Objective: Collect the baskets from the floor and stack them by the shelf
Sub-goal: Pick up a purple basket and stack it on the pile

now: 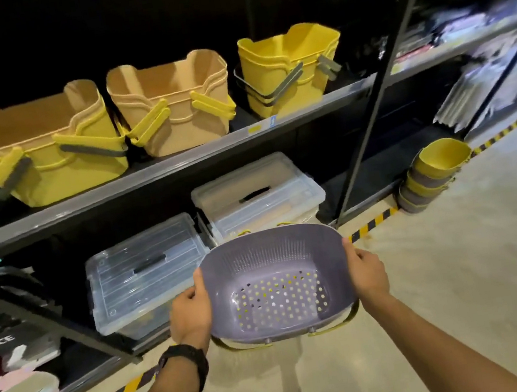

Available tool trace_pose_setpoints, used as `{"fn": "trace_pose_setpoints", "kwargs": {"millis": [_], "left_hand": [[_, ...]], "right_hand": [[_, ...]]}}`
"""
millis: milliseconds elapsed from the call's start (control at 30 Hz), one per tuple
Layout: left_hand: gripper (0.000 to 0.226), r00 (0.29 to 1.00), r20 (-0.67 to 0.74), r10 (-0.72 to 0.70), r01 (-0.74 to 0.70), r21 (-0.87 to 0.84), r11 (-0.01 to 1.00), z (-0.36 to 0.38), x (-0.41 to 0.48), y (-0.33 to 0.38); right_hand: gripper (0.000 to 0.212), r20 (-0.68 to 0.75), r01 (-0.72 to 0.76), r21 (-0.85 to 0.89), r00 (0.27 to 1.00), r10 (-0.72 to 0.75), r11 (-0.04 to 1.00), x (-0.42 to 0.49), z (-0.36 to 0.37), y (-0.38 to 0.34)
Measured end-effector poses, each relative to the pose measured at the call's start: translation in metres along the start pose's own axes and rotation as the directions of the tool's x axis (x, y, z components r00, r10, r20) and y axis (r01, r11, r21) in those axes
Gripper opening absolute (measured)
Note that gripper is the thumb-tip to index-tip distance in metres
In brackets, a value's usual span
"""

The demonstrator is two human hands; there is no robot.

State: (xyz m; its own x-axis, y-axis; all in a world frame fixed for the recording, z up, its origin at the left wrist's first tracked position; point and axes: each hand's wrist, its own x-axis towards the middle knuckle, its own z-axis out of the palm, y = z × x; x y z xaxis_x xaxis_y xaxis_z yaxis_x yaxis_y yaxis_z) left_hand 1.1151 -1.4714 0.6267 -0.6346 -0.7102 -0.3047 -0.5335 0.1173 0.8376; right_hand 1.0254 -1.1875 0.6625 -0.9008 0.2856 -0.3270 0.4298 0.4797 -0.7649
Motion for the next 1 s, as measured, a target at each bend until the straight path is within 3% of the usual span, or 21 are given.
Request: {"fn": "trace_pose_setpoints", "kwargs": {"millis": [200, 700, 1000], "left_hand": [[0.066, 0.994, 0.092, 0.064, -0.068, 0.047, 0.997, 0.065, -0.035, 0.059], [0.065, 0.922, 0.304, 0.241, -0.291, 0.132, 0.947, 0.283, -0.106, 0.171], [0.067, 0.868, 0.415, 0.272, -0.361, 0.152, 0.92, 0.403, -0.108, 0.238]], "right_hand": [[0.064, -0.147, -0.048, 0.048, 0.988, 0.054, 0.998, 0.026, -0.081, 0.019], [0.063, -0.338, -0.152, 0.126, 0.922, 0.186, 0.98, 0.146, -0.266, 0.093], [0.064, -0.393, -0.205, 0.227, 0.875, 0.282, 0.952, 0.214, -0.334, 0.108]]}}
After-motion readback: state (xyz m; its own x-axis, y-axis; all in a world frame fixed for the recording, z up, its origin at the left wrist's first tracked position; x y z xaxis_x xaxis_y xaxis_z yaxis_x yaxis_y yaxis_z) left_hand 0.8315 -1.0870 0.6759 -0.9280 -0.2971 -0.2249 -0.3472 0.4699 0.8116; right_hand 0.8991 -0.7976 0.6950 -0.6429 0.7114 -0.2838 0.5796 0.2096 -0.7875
